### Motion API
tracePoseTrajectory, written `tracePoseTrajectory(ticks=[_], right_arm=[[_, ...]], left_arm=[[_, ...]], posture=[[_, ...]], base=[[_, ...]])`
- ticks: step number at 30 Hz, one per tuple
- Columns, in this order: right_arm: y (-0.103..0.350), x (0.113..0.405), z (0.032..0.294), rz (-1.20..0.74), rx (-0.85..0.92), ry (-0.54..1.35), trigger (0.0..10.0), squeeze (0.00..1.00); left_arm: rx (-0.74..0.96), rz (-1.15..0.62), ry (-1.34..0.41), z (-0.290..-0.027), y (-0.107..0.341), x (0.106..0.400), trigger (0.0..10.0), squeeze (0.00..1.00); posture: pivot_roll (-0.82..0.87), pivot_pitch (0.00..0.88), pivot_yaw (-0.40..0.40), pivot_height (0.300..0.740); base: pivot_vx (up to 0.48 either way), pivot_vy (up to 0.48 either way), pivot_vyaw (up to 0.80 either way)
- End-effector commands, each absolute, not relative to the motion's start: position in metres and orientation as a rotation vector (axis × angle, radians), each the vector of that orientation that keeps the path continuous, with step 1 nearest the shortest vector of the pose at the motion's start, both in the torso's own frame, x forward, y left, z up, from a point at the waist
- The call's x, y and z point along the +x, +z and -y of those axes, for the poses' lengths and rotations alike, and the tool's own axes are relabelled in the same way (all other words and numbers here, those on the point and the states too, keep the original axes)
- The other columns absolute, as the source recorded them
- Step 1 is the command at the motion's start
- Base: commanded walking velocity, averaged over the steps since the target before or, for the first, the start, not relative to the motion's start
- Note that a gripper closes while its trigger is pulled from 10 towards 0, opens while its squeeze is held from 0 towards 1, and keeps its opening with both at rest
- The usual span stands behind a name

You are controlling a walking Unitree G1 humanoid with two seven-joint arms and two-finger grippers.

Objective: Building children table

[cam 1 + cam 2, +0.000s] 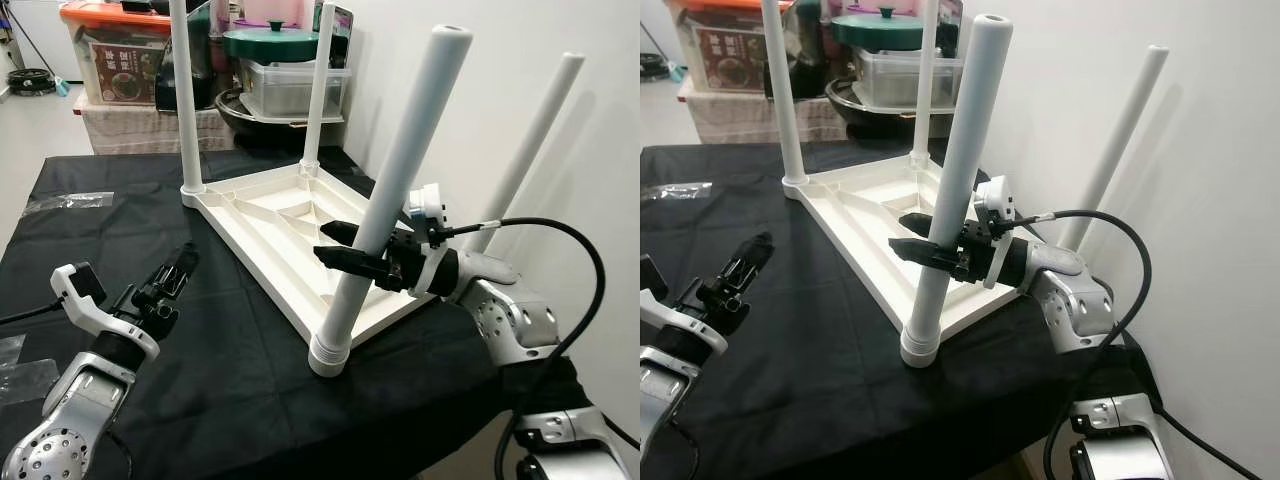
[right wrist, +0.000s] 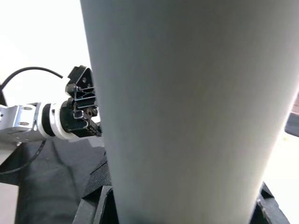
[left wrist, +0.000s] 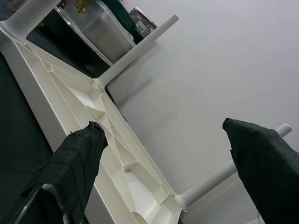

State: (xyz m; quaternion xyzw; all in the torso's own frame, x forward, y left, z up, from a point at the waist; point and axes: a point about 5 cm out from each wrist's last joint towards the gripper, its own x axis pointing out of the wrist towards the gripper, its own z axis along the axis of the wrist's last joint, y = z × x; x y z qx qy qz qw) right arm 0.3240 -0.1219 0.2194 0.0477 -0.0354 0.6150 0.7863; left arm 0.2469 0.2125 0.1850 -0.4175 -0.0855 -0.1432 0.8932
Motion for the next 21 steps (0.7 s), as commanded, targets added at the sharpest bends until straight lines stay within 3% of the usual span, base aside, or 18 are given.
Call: tracePoseTrajectory(ticks=[1,12,14,16,21], right_arm=[[0.169,0.316,0.107,-0.159,0.225,1.409,10.0,0.0],[0.165,0.322,0.105,-0.195,0.25,1.375,10.0,0.0],[0.164,0.325,0.102,-0.207,0.246,1.322,10.0,0.0],[0.155,0.331,0.091,-0.254,0.239,1.093,10.0,0.0],[0.151,0.327,0.087,-0.236,0.242,1.008,10.0,0.0]], left_arm=[[-0.881,0.158,-0.284,-0.212,0.181,0.246,10.0,0.0],[-0.887,0.153,-0.284,-0.212,0.179,0.245,10.0,0.0],[-0.887,0.15,-0.285,-0.212,0.178,0.245,10.0,0.0],[-0.89,0.146,-0.286,-0.211,0.177,0.244,10.0,0.0],[-0.892,0.145,-0.285,-0.21,0.177,0.243,10.0,0.0]], posture=[[0.08,0.0,-0.106,0.74],[0.08,0.0,-0.108,0.74],[0.07,0.0,-0.108,0.74],[0.07,0.0,-0.109,0.74],[0.07,0.0,-0.109,0.74]], base=[[0.0,0.0,0.0],[0.0,0.0,0.0],[0.0,0.0,0.0],[0.0,0.0,0.0],[0.0,0.0,0.0]])
